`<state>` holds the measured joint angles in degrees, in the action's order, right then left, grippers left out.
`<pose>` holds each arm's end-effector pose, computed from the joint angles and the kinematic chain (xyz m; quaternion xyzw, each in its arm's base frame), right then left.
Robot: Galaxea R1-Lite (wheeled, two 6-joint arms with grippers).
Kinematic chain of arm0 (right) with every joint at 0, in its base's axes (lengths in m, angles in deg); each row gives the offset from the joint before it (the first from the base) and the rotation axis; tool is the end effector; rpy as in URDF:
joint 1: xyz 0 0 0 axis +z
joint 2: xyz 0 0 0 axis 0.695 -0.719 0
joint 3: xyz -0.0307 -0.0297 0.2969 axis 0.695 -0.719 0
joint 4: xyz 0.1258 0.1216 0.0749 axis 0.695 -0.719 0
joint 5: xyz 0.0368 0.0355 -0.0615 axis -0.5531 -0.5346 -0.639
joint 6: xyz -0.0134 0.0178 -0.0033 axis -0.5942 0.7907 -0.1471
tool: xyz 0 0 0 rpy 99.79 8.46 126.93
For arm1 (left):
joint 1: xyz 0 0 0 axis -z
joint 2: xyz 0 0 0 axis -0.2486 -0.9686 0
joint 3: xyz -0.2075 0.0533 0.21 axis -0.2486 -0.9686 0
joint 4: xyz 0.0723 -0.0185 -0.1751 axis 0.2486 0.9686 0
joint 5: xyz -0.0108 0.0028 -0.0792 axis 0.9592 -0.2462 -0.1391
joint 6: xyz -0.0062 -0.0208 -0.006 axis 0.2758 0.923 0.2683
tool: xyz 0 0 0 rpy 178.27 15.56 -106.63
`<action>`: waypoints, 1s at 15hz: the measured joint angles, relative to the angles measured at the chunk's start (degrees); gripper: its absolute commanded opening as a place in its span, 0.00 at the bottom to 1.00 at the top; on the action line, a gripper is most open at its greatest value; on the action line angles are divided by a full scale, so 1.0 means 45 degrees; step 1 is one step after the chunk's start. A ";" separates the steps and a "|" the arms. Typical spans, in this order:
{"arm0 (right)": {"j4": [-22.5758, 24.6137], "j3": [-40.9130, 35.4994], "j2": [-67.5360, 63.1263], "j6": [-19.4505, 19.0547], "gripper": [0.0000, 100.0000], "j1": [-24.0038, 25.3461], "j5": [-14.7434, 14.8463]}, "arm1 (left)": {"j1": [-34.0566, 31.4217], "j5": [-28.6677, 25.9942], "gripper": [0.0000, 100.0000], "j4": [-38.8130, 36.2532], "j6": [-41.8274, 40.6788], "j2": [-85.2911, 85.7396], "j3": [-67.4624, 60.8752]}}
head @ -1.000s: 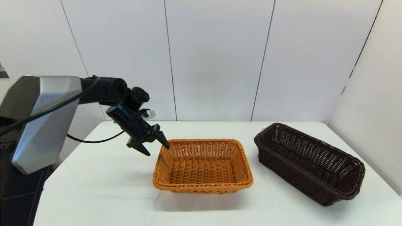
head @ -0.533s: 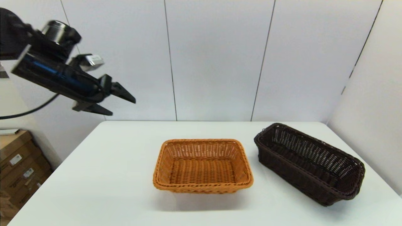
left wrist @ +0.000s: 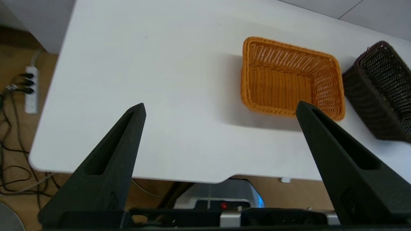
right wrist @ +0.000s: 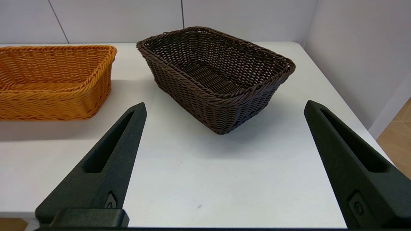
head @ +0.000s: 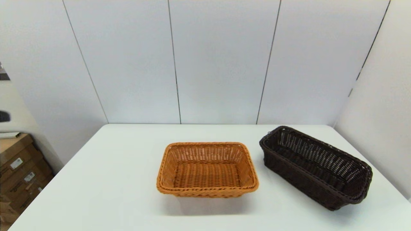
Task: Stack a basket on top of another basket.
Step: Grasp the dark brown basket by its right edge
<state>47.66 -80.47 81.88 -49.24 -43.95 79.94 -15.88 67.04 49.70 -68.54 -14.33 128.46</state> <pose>-0.0244 -0.0005 0.0767 0.0068 0.0106 -0.0079 0.9999 0.0590 -0.0012 0.3396 -0.1457 0.2917 -0.0104 0.9453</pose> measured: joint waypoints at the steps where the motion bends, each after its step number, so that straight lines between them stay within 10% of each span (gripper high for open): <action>1: 0.0000 0.0000 0.0000 -0.0005 1.00 0.0000 -0.0005 | -0.0019 0.0141 1.00 0.0014 -0.0190 0.1428 -0.0943; 8: -0.0005 0.0000 0.0000 0.0000 1.00 0.0000 0.0000 | 0.0076 0.1005 1.00 -0.1474 -0.2416 0.9541 -0.6418; 15: -0.0005 0.0000 0.0000 -0.0005 1.00 0.0000 0.0000 | 0.0276 0.3194 1.00 -1.1091 -0.3820 1.2115 -1.5393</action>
<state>47.63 -80.47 81.88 -49.27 -43.95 79.94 -14.64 81.41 -0.21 -85.73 40.19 59.19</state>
